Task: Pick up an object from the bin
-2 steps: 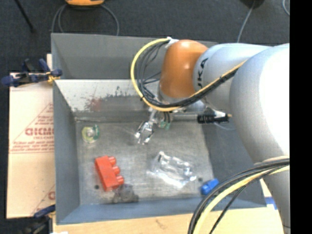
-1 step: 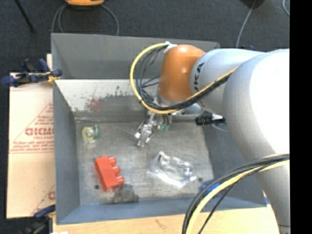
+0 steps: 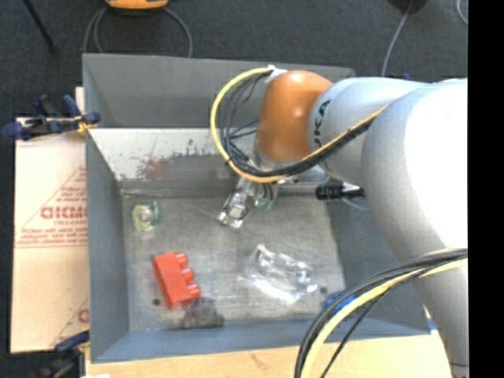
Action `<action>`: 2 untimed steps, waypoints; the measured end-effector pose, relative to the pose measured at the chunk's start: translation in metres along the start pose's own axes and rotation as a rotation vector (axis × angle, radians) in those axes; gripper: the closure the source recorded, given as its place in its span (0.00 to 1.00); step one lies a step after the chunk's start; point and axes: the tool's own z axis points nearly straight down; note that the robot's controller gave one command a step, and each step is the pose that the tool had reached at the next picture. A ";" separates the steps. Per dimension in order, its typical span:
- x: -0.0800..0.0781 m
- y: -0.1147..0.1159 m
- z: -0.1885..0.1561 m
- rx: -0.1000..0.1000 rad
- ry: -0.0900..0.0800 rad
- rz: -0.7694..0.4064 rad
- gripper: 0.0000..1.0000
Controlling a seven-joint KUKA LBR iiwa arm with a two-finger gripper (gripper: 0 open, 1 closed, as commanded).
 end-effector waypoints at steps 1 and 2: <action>-0.006 -0.002 -0.084 0.002 0.008 0.063 1.00; -0.009 0.002 -0.154 0.001 0.007 0.097 1.00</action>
Offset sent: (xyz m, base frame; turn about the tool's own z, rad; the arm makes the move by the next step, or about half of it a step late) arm 0.0004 -0.0032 0.0783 0.0656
